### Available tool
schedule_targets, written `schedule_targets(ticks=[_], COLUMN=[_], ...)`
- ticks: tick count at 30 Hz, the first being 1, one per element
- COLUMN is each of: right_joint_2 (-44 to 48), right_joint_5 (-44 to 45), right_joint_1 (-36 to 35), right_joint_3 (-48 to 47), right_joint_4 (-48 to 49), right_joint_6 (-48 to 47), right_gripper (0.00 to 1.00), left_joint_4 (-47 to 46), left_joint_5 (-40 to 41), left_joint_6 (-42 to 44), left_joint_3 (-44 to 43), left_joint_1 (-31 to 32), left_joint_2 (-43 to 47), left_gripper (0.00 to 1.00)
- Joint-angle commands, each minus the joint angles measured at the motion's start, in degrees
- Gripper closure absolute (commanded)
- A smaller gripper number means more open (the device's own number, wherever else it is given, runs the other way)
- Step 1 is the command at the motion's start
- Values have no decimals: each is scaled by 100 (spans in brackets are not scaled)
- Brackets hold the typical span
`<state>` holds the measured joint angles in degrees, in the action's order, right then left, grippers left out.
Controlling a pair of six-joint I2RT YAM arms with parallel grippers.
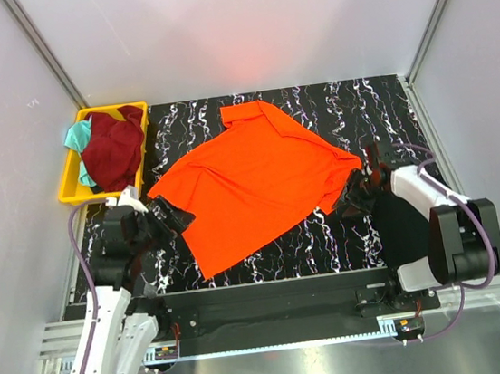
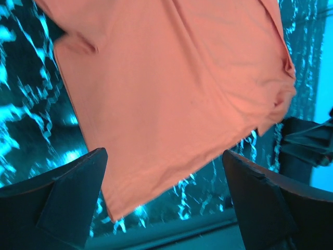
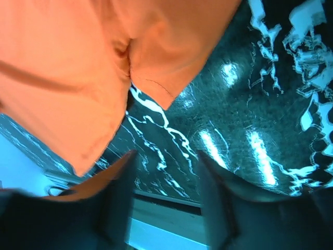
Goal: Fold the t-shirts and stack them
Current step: Flatten the tshirt out
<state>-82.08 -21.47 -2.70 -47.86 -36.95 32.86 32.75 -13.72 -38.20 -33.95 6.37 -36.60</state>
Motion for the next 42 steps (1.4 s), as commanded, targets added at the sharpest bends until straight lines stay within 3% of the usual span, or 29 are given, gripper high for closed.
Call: schedule_targets(ticks=[1,7,10,13,16,20,25,36,42], right_joint_2=[368,387,229,27,-132,-308,-597,-1091,-1187], right_joint_5=[223,152,152,144,222,460,618,732,873], right_joint_1=[6,6,6,-11,-90,-108,-143,-345,-372], right_joint_3=[592,1103,1068,989,936,752,646,654,646], right_joint_4=[688,1155,1137,1129,1146,1304,1506,1743,1875], right_joint_6=[843,1258,1196,1275,1460,1600,1811,2408,2787], right_gripper=[54,53,53,52,53,53,53,55,69], left_joint_4=[536,1118,1163,1146,1137,1128,1067,829,890], left_joint_5=[-483,-203,403,782,1045,1362,1679,1741,1723], left_joint_6=[-723,-892,-716,-681,-681,-707,-672,-514,-469], left_joint_3=[135,21,-128,-208,-270,-208,-296,-612,-630], left_joint_1=[-13,214,1186,1664,2182,2649,3395,3775,3775], left_joint_2=[319,478,180,-399,-769,-989,-1366,-1886,-1833], left_gripper=[1,1,1,2,15,21,14,16,17])
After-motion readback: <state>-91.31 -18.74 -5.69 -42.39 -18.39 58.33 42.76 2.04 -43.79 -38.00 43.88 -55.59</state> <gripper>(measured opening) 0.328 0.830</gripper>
